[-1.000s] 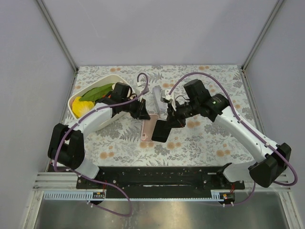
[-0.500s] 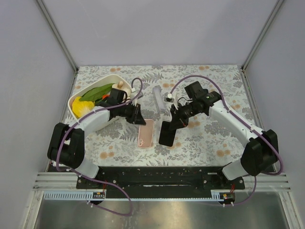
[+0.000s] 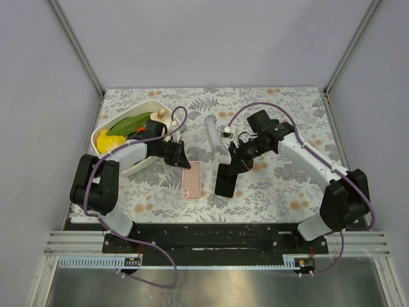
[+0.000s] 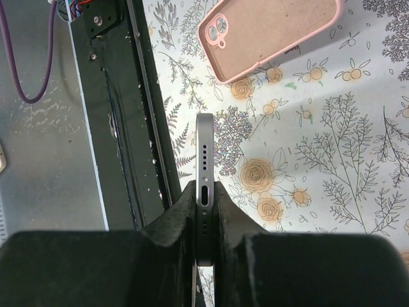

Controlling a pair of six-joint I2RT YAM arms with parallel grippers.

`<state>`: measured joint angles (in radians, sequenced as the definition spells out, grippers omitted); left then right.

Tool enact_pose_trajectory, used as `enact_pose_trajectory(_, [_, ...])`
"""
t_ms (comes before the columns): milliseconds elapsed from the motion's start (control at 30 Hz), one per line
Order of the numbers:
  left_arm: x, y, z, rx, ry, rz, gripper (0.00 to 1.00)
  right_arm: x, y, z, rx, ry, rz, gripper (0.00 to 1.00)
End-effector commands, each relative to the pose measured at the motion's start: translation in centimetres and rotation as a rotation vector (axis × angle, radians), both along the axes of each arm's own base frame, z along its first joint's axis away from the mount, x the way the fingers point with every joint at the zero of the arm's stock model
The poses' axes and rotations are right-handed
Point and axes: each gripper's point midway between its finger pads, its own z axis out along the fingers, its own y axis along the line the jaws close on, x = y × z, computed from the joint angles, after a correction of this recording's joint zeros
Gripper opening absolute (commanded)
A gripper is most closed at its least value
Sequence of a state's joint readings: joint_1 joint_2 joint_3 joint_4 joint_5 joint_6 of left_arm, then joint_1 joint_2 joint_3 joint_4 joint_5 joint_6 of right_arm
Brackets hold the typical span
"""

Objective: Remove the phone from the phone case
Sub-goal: Remove the phone case from the phone, then place the phone case at the center of the board.

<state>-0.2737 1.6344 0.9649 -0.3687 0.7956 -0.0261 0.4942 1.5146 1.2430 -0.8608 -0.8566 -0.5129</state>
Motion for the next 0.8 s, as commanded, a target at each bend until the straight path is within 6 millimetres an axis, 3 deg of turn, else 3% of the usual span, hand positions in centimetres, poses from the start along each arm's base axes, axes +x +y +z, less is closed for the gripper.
enact_pose_trajectory(0, [0.8, 0.1, -0.8, 0.025, -0.010, 0.010, 0.21, 0.0, 0.4, 0.8, 0.048, -0.010, 0.022, 0.00])
enact_pose_trajectory(267, [2.0, 0.5, -2.3, 0.069, -0.013, 0.047, 0.36, 0.2, 0.2, 0.5, 0.031, -0.015, 0.015, 0.00])
enact_pose_trajectory(767, [3.9, 1.6, -3.2, 0.162, -0.040, 0.111, 0.61, 0.2, 0.1, 0.2, 0.019, -0.002, 0.019, 0.00])
